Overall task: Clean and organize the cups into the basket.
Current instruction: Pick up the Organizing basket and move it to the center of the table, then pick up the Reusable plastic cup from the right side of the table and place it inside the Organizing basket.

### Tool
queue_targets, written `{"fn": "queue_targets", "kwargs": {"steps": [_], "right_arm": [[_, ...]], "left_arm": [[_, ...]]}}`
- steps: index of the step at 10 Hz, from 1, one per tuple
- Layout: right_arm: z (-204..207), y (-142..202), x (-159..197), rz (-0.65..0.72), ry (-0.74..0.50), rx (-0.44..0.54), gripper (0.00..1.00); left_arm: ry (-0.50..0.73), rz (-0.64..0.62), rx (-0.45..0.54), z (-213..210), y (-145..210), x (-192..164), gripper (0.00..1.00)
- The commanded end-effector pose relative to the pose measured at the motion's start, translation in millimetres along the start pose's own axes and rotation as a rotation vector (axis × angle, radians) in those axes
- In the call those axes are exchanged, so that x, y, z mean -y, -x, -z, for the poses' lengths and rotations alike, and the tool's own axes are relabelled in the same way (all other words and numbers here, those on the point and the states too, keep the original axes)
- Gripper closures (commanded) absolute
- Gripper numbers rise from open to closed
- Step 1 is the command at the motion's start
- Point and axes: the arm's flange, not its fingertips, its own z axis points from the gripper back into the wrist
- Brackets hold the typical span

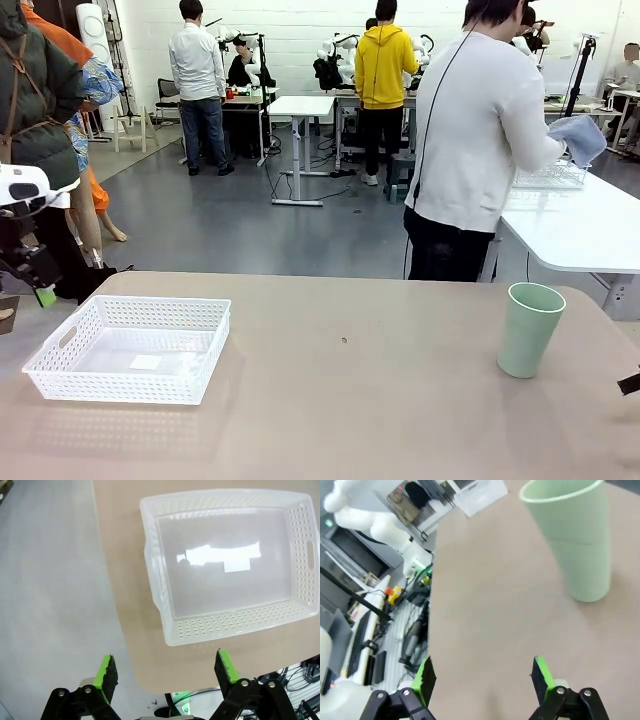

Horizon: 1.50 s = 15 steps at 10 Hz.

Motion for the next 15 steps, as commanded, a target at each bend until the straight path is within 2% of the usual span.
{"fn": "queue_targets", "kwargs": {"steps": [1, 3, 5, 7, 9, 12, 15], "right_arm": [[-15.3, -3.5, 19.9, -0.105, 0.03, -0.003, 0.0], [-13.0, -9.7, 35.5, -0.202, 0.054, 0.019, 0.0], [-5.1, -14.9, 47.9, -0.298, 0.181, 0.07, 0.0], [8.2, -20.8, 57.3, -0.319, 0.271, 0.121, 0.0], [17.8, -24.8, 67.9, -0.341, 0.329, 0.114, 0.0], [27.4, -33.6, 72.3, -0.398, 0.34, 0.093, 0.0], [21.3, -34.1, 72.2, -0.356, 0.309, 0.09, 0.0]], "left_arm": [[-0.025, -0.019, 0.035, -3.4, 4.4, -4.2, 0.0], [-0.047, -0.027, 0.037, -4.9, 7.1, -5.1, 0.0], [-0.007, -0.011, 0.028, -10.4, 4.4, -4.7, 0.0], [-0.007, -0.011, 0.028, -10.4, 4.4, -4.7, 0.0], [-0.007, -0.011, 0.028, -10.4, 4.4, -4.7, 0.0], [-0.007, -0.011, 0.028, -10.4, 4.4, -4.7, 0.0], [-0.007, -0.011, 0.028, -10.4, 4.4, -4.7, 0.0]]}}
